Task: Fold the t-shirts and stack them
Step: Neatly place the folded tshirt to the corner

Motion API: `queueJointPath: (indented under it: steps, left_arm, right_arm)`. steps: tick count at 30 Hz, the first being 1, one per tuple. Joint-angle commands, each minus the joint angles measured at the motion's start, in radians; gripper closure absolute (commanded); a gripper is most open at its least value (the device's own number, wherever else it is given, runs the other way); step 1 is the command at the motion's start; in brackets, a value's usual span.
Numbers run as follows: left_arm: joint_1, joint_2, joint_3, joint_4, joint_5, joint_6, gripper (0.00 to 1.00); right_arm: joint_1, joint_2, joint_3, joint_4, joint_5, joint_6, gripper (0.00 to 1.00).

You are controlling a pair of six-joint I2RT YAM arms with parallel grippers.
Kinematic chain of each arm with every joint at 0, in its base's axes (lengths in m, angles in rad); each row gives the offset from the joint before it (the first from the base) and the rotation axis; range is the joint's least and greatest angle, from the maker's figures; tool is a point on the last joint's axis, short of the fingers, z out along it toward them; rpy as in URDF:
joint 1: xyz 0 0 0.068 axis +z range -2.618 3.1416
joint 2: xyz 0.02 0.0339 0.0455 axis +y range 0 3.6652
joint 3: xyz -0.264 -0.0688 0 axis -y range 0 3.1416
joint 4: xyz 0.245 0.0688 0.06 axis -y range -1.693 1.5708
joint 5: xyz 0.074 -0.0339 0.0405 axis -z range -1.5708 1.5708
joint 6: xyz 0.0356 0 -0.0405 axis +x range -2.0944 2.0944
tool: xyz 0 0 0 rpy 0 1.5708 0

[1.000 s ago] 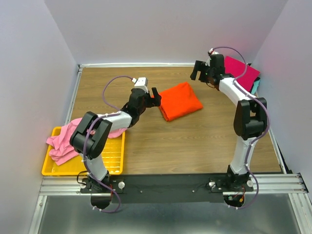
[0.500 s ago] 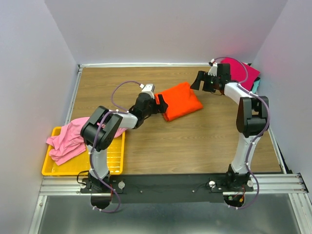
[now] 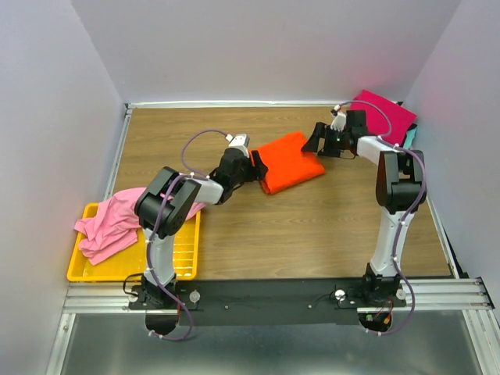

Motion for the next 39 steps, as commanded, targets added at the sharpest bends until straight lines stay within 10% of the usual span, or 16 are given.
queueJointPath:
  steps: [1,21,31,35,39]
  left_arm:
    - [-0.002,0.022,0.032,-0.012,-0.011,0.017,0.32]
    - [-0.002,0.041,0.108,-0.161,-0.012,0.073,0.83]
    - [-0.002,0.031,0.105,-0.188,-0.025,0.087,0.87]
    - [-0.003,0.028,0.104,-0.191,-0.015,0.098,0.84]
    - [-0.003,0.008,0.092,-0.182,0.003,0.107,0.42]
  right_arm:
    - [-0.011,0.047,-0.008,0.013,-0.107,0.022,0.00]
    - [0.031,0.142,0.037,-0.039,-0.272,0.034,0.06]
    - [0.058,0.184,0.092,-0.076,-0.241,0.025,0.43]
    - [0.057,0.182,0.103,-0.081,-0.236,0.025,0.70]
    - [0.058,0.167,0.104,-0.081,-0.235,0.027,0.99]
